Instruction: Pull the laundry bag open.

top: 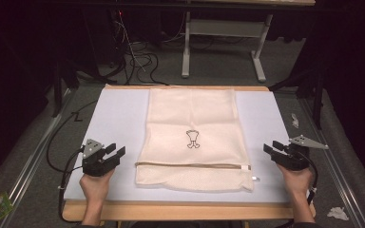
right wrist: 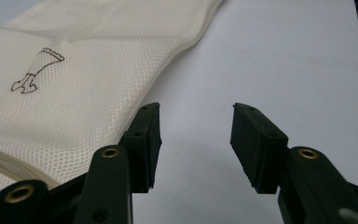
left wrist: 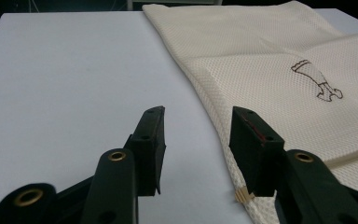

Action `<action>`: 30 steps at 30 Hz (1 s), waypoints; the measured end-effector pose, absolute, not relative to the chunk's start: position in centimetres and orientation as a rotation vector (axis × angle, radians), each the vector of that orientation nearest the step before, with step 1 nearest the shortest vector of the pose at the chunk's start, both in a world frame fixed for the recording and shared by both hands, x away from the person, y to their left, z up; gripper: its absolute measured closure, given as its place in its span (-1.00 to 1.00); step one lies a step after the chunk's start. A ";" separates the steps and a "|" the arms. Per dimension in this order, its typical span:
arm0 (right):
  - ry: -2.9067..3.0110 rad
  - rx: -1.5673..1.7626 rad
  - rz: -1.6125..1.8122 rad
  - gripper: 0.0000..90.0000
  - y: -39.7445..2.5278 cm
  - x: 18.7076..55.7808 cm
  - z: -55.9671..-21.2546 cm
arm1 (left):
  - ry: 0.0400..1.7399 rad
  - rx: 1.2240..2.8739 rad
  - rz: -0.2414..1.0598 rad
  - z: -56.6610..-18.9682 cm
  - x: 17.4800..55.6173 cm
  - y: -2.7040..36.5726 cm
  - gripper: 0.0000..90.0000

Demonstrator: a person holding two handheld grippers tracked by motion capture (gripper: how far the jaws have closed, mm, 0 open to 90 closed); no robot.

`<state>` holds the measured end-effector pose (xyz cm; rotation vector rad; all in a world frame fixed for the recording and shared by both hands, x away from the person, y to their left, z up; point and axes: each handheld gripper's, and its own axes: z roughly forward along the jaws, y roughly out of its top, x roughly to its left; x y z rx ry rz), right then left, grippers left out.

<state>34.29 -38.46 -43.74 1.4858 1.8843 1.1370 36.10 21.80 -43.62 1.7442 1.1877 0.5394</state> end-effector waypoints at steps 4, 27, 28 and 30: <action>1.873 1.501 1.139 0.20 -38.8 34.3 -43.8 | 1.197 1.736 0.544 -43.7 36.3 22.0 0.23; 1.848 1.544 1.081 0.25 -39.5 34.8 -44.8 | 1.247 1.721 0.569 -44.6 38.0 22.2 0.22; 1.840 1.550 1.081 0.25 -39.6 34.8 -44.9 | 1.254 1.720 0.569 -44.7 38.2 22.1 0.22; 1.840 1.549 1.079 0.25 -39.6 34.8 -45.0 | 1.258 1.722 0.569 -44.8 38.3 22.1 0.22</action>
